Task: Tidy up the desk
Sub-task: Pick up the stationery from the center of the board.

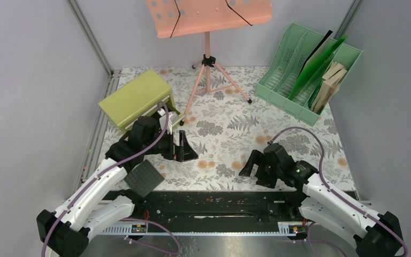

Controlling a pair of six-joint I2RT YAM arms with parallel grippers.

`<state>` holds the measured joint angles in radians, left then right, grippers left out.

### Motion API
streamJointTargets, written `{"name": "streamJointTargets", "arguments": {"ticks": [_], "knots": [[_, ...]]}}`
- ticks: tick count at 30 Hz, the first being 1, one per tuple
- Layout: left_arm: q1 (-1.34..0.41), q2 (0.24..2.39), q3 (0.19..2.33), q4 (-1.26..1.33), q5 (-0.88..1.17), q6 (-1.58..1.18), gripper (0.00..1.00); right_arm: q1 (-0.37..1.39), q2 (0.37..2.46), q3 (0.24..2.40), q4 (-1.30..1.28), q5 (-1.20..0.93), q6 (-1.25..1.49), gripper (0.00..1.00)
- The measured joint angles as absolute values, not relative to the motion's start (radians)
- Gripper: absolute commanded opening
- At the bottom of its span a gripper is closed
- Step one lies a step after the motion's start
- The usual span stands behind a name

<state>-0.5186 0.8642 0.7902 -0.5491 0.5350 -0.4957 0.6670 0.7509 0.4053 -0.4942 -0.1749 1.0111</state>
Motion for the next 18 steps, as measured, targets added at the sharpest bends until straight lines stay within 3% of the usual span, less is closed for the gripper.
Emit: {"name": "streamJointTargets", "arguments": {"ticks": [18], "knots": [[-0.518,0.923,0.790,-0.590,0.547,-0.488,0.99,0.666,0.921,0.730,-0.967,0.331,0.841,0.99]]}}
